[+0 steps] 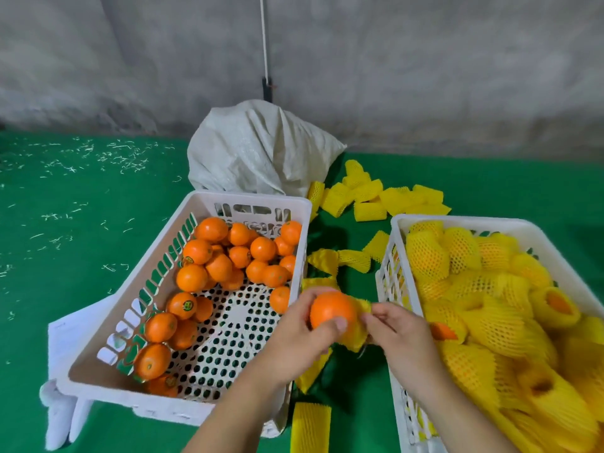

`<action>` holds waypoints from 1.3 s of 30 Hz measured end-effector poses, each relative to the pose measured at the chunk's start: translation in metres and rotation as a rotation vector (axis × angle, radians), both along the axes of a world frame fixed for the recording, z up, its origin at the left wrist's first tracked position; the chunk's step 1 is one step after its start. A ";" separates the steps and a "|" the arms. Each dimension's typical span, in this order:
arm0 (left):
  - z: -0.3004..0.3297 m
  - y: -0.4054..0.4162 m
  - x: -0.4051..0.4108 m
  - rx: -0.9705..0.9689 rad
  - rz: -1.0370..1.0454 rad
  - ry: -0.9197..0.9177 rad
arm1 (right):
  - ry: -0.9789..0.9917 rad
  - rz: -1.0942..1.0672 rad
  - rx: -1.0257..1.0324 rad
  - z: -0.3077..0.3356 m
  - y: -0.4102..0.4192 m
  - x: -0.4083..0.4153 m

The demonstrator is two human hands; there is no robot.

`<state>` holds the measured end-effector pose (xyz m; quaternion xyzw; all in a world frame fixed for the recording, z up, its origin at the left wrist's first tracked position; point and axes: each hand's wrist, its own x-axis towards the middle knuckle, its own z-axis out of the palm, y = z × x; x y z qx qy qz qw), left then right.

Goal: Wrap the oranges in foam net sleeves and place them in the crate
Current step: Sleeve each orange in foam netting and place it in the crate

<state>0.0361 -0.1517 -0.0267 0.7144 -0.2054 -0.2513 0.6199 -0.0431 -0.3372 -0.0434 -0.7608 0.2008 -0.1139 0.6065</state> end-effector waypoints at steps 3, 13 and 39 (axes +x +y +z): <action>-0.004 0.003 -0.013 0.080 -0.204 0.010 | -0.012 -0.005 0.016 -0.004 0.012 -0.011; 0.002 0.005 -0.024 0.059 -0.291 0.157 | 0.080 -0.009 0.097 -0.010 0.013 -0.015; -0.021 -0.014 -0.021 0.097 0.003 -0.227 | -0.299 -0.155 -0.208 -0.014 0.012 -0.030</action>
